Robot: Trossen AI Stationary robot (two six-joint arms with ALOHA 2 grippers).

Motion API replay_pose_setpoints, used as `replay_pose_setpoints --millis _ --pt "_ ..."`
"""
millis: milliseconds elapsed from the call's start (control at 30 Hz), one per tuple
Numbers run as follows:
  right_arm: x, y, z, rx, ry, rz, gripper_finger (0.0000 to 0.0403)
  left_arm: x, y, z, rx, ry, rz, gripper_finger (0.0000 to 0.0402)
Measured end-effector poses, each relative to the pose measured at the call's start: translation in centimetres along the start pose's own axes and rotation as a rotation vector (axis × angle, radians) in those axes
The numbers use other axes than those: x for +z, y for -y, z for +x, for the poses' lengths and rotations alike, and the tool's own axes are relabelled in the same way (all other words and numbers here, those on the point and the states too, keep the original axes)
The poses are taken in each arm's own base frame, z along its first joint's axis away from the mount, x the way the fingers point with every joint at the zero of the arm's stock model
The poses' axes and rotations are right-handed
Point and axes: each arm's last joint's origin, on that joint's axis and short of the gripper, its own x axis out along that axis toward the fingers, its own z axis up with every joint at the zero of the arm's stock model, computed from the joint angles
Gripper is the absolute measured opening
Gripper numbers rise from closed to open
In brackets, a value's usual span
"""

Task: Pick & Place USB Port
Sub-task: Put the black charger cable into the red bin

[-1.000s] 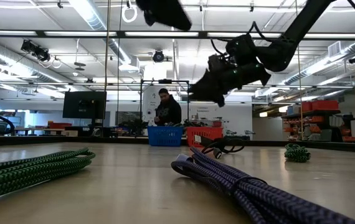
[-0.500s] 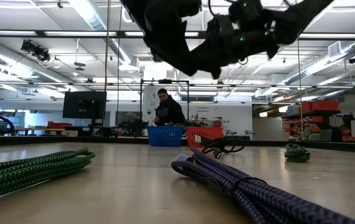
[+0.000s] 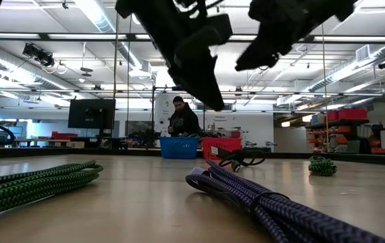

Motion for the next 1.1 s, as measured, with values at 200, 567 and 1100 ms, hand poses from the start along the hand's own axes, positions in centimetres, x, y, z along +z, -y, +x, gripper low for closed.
replay_pose_setpoints --millis 200,567,1100 --pt "0.0 -1.8 -0.4 -0.072 0.020 -0.028 0.0139 -0.7 -0.5 1.6 0.003 -0.045 -0.083 0.0103" --pt "0.1 -2.9 -0.7 -0.116 0.056 -0.049 0.0139 -1.7 -0.7 4.8 -0.047 -0.071 -0.127 0.0103" --pt "0.3 -3.1 -0.8 -0.110 0.076 -0.068 0.0139 -3.0 -1.2 8.2 -0.073 -0.098 -0.202 0.0032"
